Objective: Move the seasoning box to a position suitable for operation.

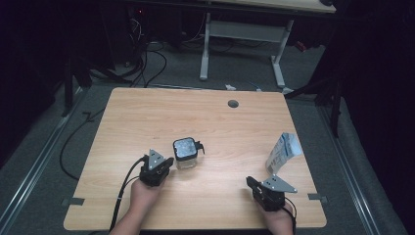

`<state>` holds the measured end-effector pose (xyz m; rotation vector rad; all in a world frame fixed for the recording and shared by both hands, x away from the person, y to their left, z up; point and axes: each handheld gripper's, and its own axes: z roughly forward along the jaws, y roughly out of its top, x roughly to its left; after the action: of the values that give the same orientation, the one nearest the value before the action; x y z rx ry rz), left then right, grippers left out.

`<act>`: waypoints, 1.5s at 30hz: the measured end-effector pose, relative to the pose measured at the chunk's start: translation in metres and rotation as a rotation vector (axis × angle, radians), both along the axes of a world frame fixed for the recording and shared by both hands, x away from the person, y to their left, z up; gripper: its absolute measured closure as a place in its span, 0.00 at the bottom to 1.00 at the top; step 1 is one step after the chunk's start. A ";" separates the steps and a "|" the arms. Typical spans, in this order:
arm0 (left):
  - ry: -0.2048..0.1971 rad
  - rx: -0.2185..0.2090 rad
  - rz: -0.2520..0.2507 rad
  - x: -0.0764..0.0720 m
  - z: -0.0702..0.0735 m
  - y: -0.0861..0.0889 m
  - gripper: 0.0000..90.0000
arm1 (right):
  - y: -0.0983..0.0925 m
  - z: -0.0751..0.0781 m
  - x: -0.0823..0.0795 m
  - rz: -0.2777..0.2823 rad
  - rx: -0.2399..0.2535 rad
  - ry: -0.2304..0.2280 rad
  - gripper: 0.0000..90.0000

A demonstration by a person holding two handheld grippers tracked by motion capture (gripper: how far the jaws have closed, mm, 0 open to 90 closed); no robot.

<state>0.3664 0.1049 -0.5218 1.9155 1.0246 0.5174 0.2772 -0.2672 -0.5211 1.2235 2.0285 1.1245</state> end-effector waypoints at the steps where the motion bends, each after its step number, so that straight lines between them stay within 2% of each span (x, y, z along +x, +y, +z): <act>1: 0.001 0.005 -0.004 0.000 0.000 -0.001 1.00 | -0.001 0.000 0.000 0.002 0.000 -0.002 0.95; 8: 0.005 0.008 -0.008 -0.004 -0.001 -0.005 1.00 | 0.000 0.001 -0.004 0.012 -0.004 -0.010 0.95; 14: -0.007 -0.006 -0.084 -0.018 0.004 -0.027 1.00 | 0.000 0.002 -0.006 0.016 -0.004 -0.014 0.95; 16: -0.012 -0.007 -0.096 -0.021 0.005 -0.032 1.00 | -0.001 0.002 -0.006 0.010 -0.001 -0.014 0.95; 18: -0.013 -0.012 -0.089 -0.021 0.006 -0.030 1.00 | -0.001 0.002 -0.006 0.008 -0.001 -0.012 0.95; 23: -0.009 -0.005 -0.006 -0.002 0.010 -0.007 1.00 | -0.002 0.002 -0.006 0.010 0.003 -0.012 0.95; 27: -0.012 -0.006 0.044 0.021 0.012 0.002 1.00 | -0.002 0.002 -0.007 0.008 0.003 -0.011 0.95; 28: -0.003 -0.002 0.050 0.032 0.011 0.002 1.00 | -0.003 0.002 -0.007 0.007 0.004 -0.010 0.95; 29: -0.003 -0.002 0.050 0.032 0.011 0.002 1.00 | -0.003 0.002 -0.007 0.007 0.004 -0.010 0.95; 30: -0.002 -0.004 0.047 0.042 0.010 0.001 1.00 | -0.002 0.001 -0.007 0.007 0.004 -0.007 0.95; 34: 0.006 -0.015 0.038 0.056 0.007 -0.003 1.00 | -0.002 0.000 -0.006 0.007 -0.003 -0.004 0.95; 38: -0.020 -0.035 -0.003 0.055 0.012 -0.005 1.00 | -0.002 0.000 -0.006 0.004 -0.003 -0.004 0.95; 40: -0.017 -0.055 -0.016 0.054 0.014 -0.004 1.00 | -0.003 0.000 -0.006 -0.001 0.001 -0.003 0.95; 45: -0.027 -0.054 -0.053 0.040 0.019 -0.009 1.00 | -0.003 -0.001 -0.007 -0.001 -0.003 0.000 0.95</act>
<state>0.4060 0.0963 -0.5032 1.8777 0.9589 0.4799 0.2702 -0.2700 -0.5217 1.2233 2.0285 1.1206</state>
